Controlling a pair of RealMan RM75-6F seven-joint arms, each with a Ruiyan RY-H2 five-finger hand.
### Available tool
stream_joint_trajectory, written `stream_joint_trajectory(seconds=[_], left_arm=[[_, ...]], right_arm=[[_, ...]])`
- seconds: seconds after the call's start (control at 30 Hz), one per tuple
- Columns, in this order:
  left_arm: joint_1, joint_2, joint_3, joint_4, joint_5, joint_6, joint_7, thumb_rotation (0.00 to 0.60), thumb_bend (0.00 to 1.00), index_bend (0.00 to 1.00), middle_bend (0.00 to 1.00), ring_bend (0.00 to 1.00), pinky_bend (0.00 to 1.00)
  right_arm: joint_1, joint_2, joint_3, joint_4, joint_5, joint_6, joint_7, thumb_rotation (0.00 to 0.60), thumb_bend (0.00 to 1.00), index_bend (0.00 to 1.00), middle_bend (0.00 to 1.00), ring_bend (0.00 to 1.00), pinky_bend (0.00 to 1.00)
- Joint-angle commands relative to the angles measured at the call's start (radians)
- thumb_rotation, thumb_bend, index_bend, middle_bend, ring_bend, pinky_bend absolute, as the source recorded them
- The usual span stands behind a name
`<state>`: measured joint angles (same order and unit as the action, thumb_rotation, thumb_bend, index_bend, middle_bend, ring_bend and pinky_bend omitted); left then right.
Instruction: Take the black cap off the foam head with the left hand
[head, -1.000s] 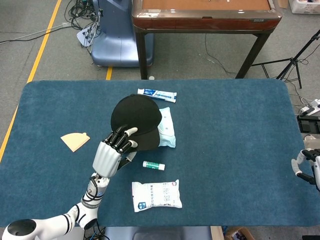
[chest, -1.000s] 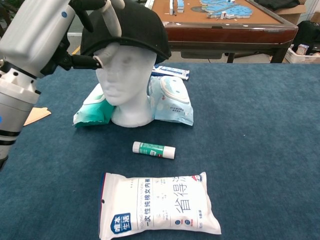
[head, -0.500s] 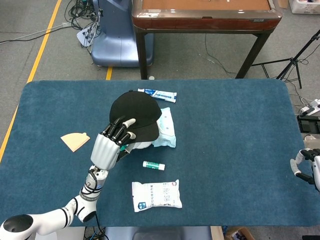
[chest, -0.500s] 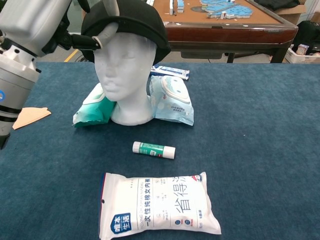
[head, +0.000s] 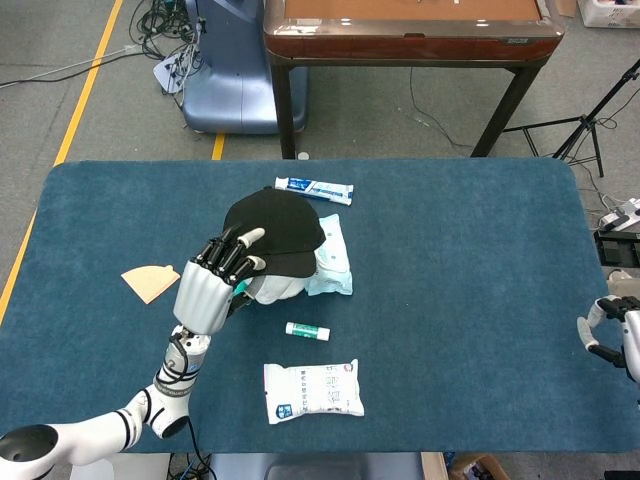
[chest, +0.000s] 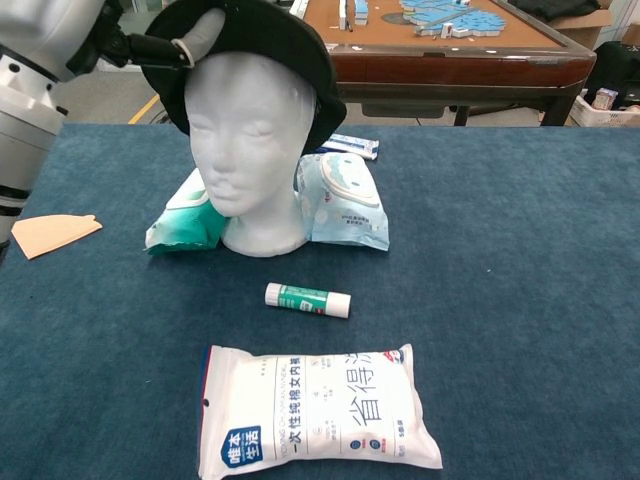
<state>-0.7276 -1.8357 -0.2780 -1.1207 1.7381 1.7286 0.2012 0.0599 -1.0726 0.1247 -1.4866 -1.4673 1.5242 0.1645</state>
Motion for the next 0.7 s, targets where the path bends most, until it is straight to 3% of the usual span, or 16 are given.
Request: stream_joint_trajectory(seconds=[0.03,0.37,0.7], left_arm=[[0.004,0.022,-0.004,-0.034,-0.003,-0.001,0.011,0.600,0.36,0.59,0.28,0.18,0.43],[-0.019,0.092,-0.042,-0.122,-0.020,-0.042,0.043,0.600,0.36,0.59,0.28,0.18,0.43],[-0.055,0.111,-0.084,-0.125,-0.097,-0.128,0.041,0.600,0.36,0.59,0.28,0.18,0.43]], right_arm=[[0.002,0.000,0.000,-0.002,-0.001,-0.001,-0.003,0.600,0.44,0.75,0.60,0.51,0.56],[0.008,-0.001,-0.001,-0.016,-0.007,-0.003,-0.017,0.600,0.44,0.75,0.60,0.51,0.56],[0.010,-0.001,-0.002,-0.009,-0.003,-0.009,-0.007,0.600,0.44,0.75,0.60,0.51,0.56]])
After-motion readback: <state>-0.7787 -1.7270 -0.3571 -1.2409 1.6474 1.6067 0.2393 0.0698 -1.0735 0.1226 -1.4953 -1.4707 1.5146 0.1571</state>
